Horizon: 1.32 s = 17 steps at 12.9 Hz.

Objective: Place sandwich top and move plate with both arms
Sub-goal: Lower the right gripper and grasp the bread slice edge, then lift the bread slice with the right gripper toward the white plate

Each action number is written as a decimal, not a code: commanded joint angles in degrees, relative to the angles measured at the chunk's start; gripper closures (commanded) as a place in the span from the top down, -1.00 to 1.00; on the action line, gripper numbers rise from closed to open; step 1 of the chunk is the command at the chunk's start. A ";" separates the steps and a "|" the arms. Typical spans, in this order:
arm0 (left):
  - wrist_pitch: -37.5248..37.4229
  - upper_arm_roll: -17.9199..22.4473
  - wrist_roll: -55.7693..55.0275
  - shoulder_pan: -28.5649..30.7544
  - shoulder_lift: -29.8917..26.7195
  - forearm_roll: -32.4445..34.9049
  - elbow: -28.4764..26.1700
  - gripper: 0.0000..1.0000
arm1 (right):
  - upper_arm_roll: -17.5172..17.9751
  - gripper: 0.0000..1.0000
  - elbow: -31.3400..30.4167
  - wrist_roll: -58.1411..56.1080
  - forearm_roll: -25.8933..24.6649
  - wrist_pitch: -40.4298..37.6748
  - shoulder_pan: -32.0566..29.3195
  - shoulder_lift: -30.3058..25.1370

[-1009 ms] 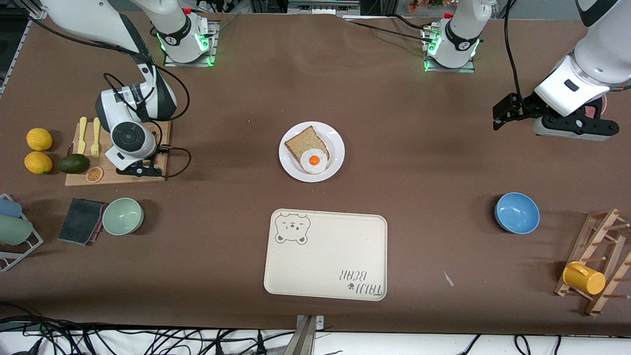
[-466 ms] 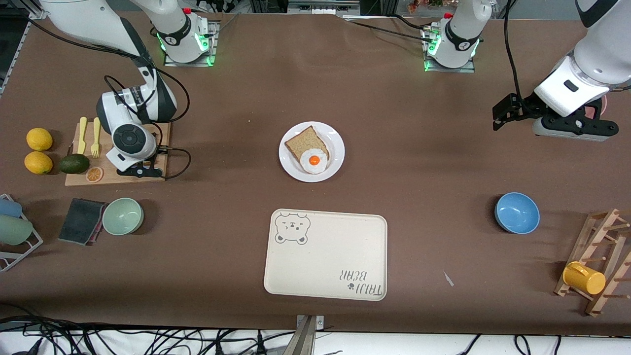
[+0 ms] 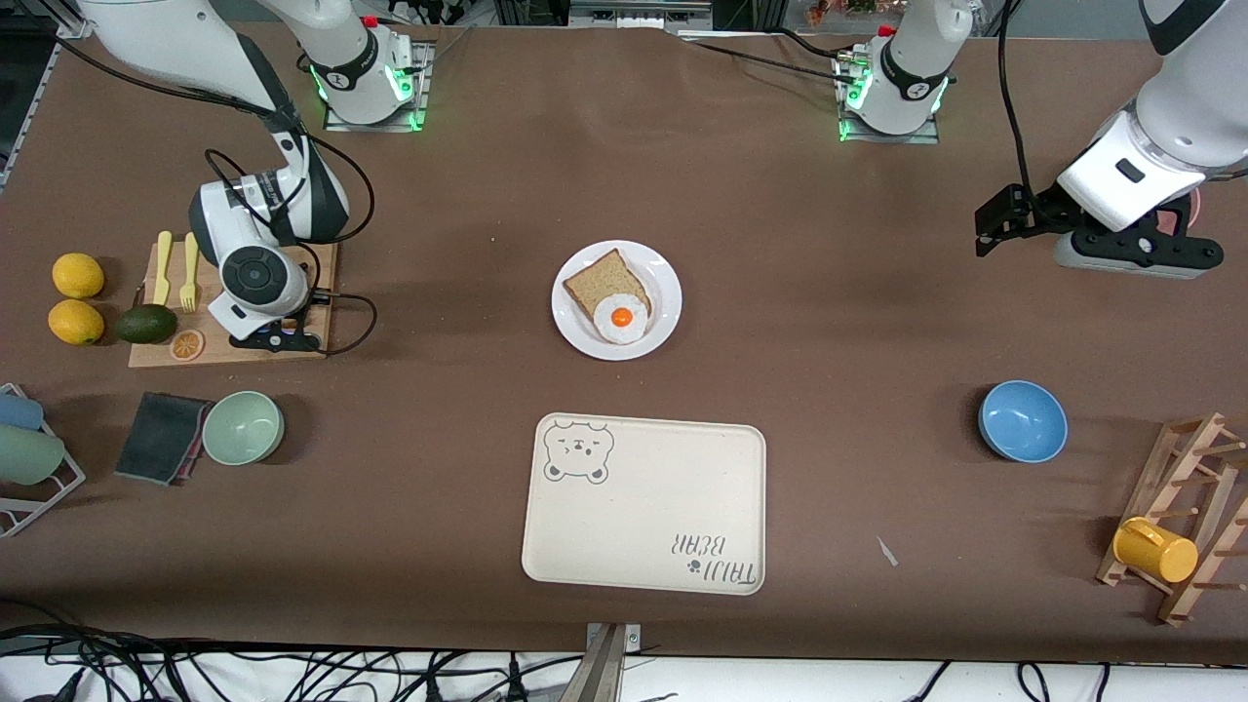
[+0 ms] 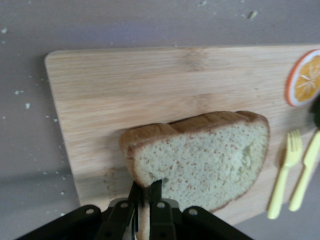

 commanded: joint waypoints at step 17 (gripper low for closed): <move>-1.30 -0.10 0.42 0.94 1.00 2.00 1.84 1.00 | 17.21 -1.00 37.46 21.81 17.19 -31.29 27.59 6.66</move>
